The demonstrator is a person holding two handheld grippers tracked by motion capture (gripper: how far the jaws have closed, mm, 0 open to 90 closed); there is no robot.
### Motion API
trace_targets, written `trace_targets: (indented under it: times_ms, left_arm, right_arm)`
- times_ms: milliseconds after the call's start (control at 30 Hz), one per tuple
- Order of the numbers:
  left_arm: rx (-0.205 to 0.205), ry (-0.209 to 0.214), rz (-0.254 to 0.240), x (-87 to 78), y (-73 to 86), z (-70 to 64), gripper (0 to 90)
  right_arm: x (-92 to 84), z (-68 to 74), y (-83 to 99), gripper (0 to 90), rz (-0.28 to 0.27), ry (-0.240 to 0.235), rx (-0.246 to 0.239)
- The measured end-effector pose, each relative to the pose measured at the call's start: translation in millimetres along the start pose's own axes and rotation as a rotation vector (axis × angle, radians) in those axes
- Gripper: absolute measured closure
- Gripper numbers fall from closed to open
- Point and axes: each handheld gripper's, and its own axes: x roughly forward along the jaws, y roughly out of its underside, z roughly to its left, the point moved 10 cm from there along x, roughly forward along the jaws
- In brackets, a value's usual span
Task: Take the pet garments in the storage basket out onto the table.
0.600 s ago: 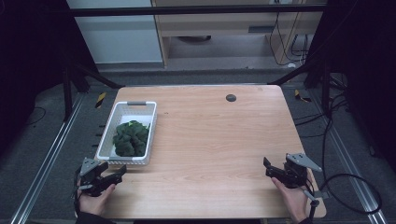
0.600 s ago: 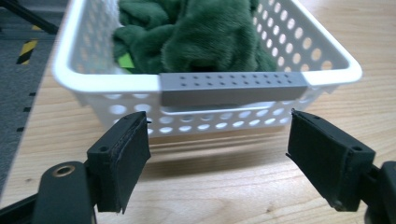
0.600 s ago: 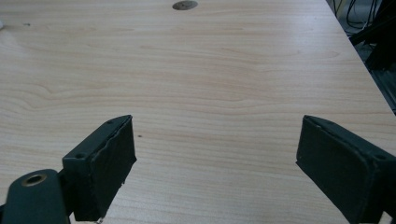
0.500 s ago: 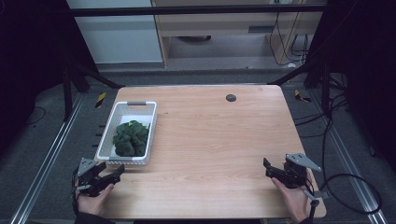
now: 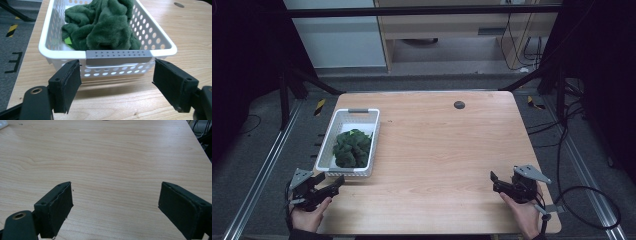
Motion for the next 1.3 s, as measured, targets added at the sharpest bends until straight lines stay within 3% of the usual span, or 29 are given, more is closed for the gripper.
trace_targets:
  times_ms: [467, 733, 1300]
  left_arm:
    - [0.009, 0.036, -0.004, -8.2, -15.0, -8.4, 20.3]
    - [0.025, 0.032, -0.016, -12.2, -24.6, -8.4, 19.5]
    - [0.061, 0.024, -0.071, -12.6, -62.7, -18.0, 19.4]
  right_arm:
    - [1.5, 1.4, 1.3, 12.2, 0.011, 0.001, -0.013]
    - [1.3, 1.3, 1.2, 12.2, 0.012, 0.002, -0.012]
    - [1.2, 1.0, 1.4, 12.4, 0.013, 0.002, -0.015]
